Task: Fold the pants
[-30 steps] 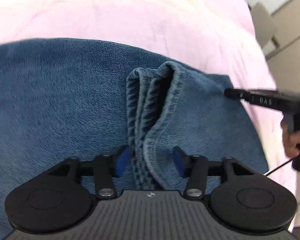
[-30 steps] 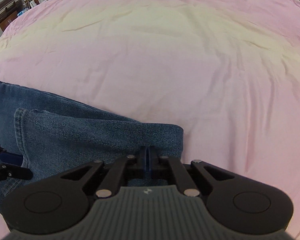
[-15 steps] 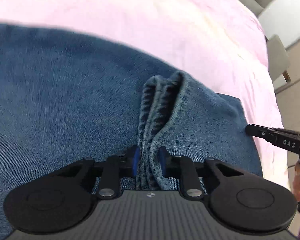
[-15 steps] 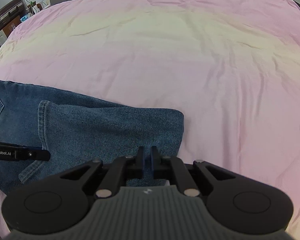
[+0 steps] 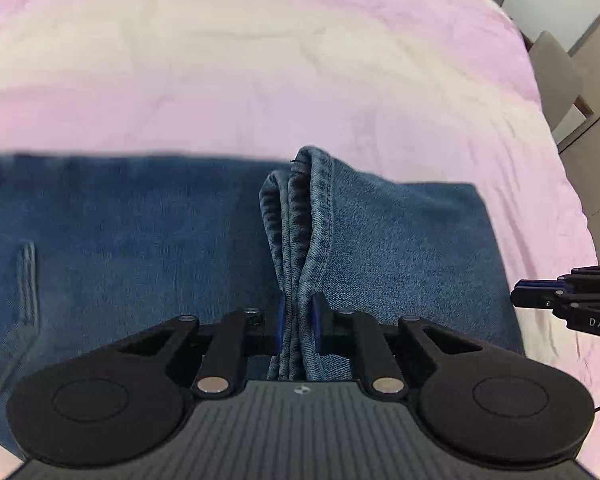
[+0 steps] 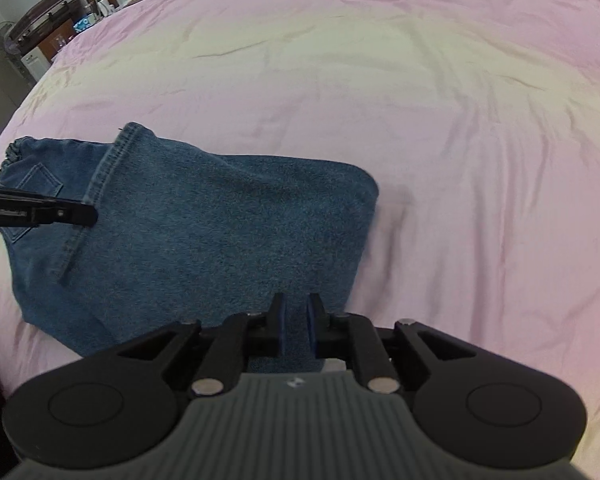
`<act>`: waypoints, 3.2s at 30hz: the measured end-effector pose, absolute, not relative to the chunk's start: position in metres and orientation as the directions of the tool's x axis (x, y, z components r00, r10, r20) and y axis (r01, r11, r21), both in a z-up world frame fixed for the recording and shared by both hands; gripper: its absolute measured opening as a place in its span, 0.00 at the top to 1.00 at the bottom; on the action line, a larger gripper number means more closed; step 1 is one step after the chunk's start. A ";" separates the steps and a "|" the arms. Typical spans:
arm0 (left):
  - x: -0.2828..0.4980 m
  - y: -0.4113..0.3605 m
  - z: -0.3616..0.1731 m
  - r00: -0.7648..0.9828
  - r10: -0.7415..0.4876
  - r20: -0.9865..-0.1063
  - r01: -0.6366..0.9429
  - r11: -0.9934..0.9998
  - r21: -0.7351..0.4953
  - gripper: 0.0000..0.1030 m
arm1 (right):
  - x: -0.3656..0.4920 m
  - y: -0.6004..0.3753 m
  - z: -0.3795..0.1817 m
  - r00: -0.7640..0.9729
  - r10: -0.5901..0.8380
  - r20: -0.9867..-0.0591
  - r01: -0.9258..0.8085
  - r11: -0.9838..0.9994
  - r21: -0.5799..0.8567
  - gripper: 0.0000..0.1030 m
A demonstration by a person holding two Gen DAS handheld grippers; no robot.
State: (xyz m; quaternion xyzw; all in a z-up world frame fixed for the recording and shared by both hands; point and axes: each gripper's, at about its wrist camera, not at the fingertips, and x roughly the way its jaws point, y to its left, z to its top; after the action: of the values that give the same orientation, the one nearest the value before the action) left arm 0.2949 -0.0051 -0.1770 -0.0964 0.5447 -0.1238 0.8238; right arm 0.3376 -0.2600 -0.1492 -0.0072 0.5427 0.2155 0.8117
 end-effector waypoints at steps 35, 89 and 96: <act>0.385 -0.029 -0.199 0.354 -0.272 -0.895 0.078 0.962 -0.262 0.94 | 0.427 -0.238 -0.208 0.358 0.154 -0.921 -0.369 0.929 0.012 0.98; 0.222 0.134 -0.105 0.505 -0.146 -0.851 -0.058 0.978 -0.202 0.85 | 0.253 -0.147 -0.138 0.442 0.164 -0.882 -0.810 0.495 -0.315 0.80; 0.203 0.243 -0.106 0.557 -0.112 -0.823 -0.346 0.869 -0.353 0.49 | 0.273 -0.098 -0.137 0.471 0.267 -0.841 -0.850 0.392 -0.351 0.22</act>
State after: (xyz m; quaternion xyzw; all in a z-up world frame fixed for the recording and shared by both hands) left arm 0.2032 0.2434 -0.1063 -0.2464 0.4656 0.0691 0.8472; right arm 0.2733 -0.0980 -0.1371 -0.4083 0.3570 0.3705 0.7541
